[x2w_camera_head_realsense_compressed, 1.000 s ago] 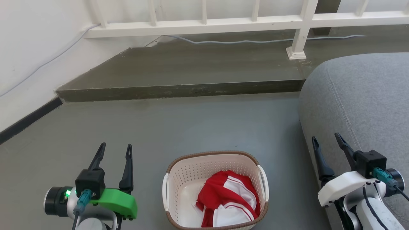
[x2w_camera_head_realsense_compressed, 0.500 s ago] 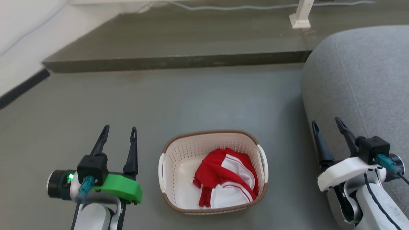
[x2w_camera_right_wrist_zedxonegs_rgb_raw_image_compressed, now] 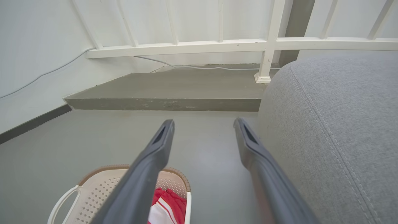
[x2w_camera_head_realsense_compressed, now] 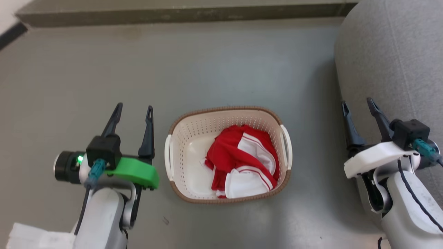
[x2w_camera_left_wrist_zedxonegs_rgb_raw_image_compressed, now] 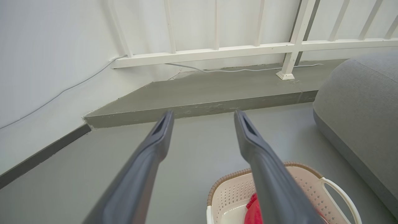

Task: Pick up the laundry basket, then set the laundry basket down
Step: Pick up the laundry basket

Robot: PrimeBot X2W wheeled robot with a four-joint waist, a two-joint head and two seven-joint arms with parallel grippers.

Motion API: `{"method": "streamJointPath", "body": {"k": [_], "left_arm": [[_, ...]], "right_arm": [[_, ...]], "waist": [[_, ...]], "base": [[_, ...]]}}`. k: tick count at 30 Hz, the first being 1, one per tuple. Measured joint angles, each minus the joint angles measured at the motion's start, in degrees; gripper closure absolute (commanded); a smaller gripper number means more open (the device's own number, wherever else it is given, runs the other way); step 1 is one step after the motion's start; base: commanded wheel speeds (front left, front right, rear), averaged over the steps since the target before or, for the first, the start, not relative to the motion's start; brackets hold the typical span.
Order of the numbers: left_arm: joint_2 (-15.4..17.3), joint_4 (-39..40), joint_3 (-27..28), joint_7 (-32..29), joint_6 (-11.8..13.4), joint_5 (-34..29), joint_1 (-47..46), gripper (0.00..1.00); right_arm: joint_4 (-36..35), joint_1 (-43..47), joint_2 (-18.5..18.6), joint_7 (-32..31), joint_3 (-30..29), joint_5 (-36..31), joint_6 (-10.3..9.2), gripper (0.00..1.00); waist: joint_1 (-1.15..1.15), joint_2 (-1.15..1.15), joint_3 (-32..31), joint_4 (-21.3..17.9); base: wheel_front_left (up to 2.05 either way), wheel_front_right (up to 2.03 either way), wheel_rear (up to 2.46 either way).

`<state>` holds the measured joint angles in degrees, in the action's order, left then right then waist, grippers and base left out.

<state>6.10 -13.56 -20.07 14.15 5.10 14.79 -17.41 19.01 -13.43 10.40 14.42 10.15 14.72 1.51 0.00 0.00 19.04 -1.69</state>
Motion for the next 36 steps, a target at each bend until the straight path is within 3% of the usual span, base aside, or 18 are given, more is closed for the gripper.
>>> {"method": "streamJointPath", "body": {"k": [24, 36], "left_arm": [[-2.21, -15.74, -0.73, -6.62, -4.19, 0.83, -19.78, 0.00], [-3.36, -26.79, -2.01, -7.62, -6.20, 1.67, -24.46, 0.00]], "right_arm": [[9.17, -17.59, -0.90, 0.01, 1.36, -0.11, 2.53, 0.00], [16.37, -21.53, -3.54, 0.02, 3.57, -0.63, 3.77, 0.00]], "waist": [[0.01, 0.00, 18.91, 0.20], [0.00, 0.00, 25.84, 0.38]], "base": [[0.00, 0.00, 0.00], [0.00, 0.00, 0.00]]}}
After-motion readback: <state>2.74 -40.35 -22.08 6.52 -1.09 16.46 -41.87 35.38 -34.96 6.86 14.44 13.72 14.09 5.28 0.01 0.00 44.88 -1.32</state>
